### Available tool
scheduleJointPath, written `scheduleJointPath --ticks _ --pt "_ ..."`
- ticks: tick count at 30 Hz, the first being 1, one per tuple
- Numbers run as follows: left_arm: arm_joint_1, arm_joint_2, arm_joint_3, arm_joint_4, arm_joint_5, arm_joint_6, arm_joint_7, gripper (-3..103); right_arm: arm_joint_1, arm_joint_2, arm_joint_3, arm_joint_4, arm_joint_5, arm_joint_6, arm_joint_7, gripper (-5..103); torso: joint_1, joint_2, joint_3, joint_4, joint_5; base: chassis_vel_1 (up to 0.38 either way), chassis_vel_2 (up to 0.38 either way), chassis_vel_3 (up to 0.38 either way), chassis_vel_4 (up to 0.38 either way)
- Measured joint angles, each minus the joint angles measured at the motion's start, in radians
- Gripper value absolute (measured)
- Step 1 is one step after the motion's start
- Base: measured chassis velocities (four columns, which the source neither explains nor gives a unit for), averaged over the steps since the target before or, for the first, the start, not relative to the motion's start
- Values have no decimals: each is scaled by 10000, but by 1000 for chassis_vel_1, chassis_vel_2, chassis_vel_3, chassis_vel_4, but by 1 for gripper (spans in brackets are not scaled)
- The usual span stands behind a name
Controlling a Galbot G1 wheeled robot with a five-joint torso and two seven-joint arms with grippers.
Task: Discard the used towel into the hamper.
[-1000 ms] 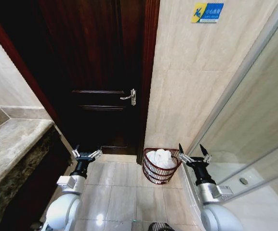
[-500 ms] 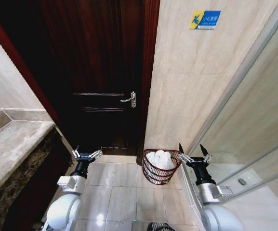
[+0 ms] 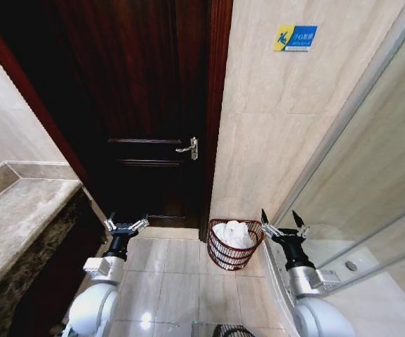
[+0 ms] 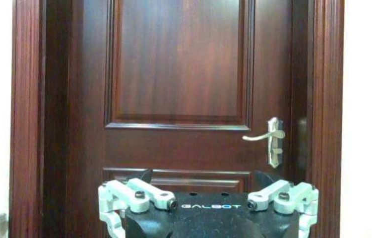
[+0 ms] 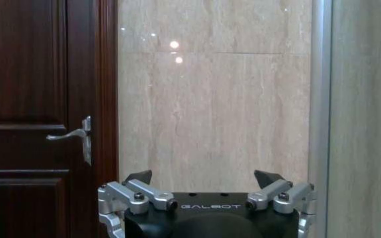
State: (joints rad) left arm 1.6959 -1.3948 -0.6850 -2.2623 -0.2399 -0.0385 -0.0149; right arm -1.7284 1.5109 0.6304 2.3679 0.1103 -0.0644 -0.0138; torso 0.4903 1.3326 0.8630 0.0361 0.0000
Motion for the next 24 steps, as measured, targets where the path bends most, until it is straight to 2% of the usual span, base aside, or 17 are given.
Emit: scheduleJointPath --ticks 7,24 --pt "-33 25 -18 16 94 35 -36 100 16 0 -91 37 -349 -274 209 100 -11 -29 -16 0 0 0 0 0 0" --pt "-32 28 -27 29 123 47 -39 100 20 -2 -96 43 -385 -288 216 100 -46 -103 -57 1 0 0 0 0 0"
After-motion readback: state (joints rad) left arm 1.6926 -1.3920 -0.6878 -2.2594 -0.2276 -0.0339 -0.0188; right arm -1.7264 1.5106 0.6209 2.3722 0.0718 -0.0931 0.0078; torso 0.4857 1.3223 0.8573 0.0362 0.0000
